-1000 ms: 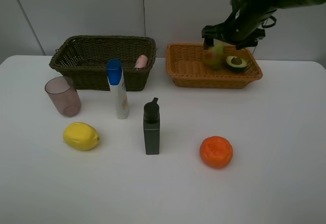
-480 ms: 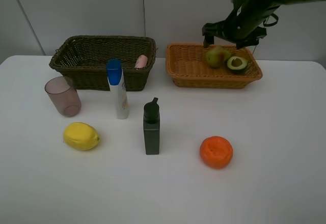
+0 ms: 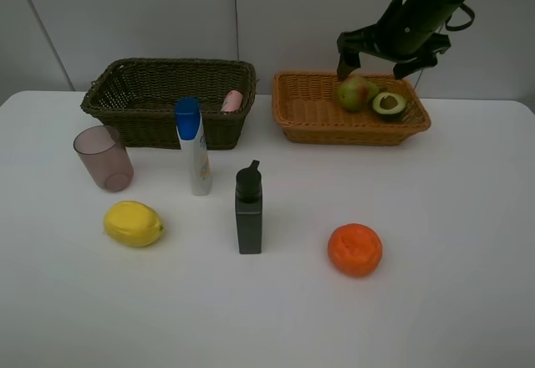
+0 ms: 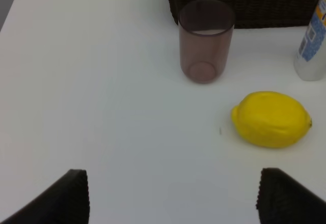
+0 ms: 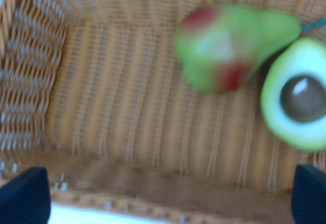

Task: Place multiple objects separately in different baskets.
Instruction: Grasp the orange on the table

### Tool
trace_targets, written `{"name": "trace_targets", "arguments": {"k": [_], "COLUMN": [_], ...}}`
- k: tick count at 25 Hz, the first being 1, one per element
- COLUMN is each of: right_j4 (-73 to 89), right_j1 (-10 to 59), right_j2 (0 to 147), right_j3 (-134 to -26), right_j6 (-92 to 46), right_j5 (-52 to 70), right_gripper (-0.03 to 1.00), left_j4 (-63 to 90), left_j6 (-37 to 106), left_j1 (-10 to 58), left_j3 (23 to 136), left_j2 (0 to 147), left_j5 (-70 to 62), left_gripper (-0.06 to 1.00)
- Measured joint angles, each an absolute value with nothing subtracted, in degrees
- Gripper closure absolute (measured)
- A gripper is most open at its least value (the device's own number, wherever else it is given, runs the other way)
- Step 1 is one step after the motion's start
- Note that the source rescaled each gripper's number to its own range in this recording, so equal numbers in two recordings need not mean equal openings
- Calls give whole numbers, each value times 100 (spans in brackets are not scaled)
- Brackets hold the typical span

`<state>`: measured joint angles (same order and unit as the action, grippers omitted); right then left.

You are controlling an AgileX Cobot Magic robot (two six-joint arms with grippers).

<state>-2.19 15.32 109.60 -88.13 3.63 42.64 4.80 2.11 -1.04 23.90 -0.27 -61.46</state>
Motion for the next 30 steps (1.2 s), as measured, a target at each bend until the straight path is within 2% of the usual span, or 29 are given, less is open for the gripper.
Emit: {"name": "trace_targets", "arguments": {"k": [15,22,30], "right_j4": [541,748,844], "right_j1": [1633,1705,2159], "right_j2": [9119,8941,8941], "right_j3": [-6412,-5494,-4774], "right_j6": [0,-82,-88], "right_j5": [3773,3436,2893], "right_gripper": [-3,-3,-3], "left_j4": [480,480,480], "left_j6": [211,211,211], "left_j1": [-104,-104,-104], "left_j3": [2390,2390,2390], "left_j2": [-27,-27,-27], "left_j5": [-6146,-6146,-6146], "left_gripper": [6,6,6]}}
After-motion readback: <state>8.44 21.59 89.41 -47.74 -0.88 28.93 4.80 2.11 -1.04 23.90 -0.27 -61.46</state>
